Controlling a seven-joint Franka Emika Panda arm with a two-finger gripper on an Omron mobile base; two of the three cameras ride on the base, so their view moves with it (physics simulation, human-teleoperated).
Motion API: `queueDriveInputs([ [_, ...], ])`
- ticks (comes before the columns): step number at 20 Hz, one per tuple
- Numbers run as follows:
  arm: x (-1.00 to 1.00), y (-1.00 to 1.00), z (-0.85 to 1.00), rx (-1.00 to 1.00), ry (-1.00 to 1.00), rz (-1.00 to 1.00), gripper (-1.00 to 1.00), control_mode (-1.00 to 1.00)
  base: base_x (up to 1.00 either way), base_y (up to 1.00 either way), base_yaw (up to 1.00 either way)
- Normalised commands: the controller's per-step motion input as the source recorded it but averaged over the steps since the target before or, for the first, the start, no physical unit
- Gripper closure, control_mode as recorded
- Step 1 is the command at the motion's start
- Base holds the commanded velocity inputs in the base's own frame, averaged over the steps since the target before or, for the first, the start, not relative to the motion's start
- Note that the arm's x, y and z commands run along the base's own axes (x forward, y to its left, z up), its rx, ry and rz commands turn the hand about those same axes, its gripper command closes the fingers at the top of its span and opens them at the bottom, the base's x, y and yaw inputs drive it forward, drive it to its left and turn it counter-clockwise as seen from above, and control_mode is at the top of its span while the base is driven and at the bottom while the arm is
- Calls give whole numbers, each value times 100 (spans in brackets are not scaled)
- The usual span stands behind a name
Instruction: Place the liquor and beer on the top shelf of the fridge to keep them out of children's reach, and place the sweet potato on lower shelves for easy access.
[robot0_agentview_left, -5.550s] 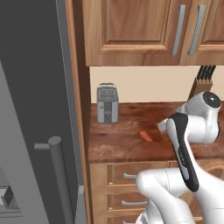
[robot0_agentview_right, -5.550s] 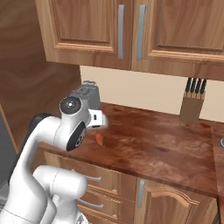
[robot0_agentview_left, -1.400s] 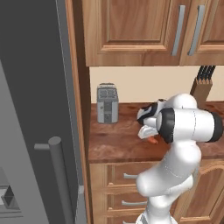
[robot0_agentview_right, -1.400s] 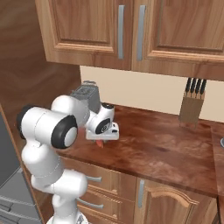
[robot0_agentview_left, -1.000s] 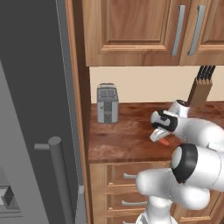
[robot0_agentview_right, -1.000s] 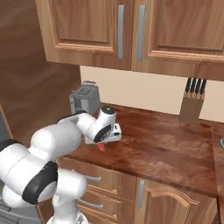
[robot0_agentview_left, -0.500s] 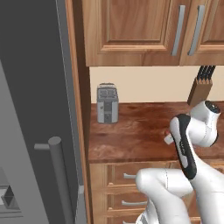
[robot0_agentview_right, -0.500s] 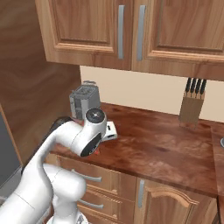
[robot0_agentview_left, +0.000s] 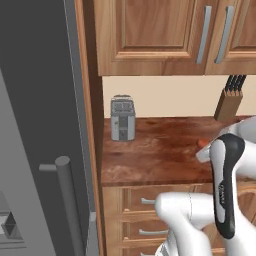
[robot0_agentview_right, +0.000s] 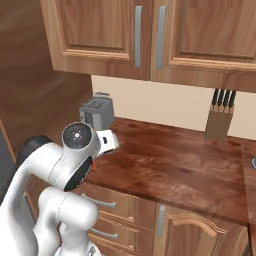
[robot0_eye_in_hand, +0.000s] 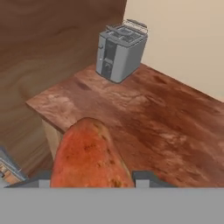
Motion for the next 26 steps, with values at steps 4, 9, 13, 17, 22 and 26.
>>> queueDriveInputs([
  [4,-52,14,99,-2,-1,0,100,-100,0,0,0],
  [9,-42,31,64,-15,3,1,100,-100,0,0,0],
  [13,-32,20,31,-15,3,0,100,-100,0,0,0],
  [17,-37,0,2,-7,0,0,100,-100,0,0,0],
  [22,-39,-1,0,-3,0,0,100,100,-35,-1,0],
  [26,0,0,0,0,0,0,100,100,-100,-3,5],
])
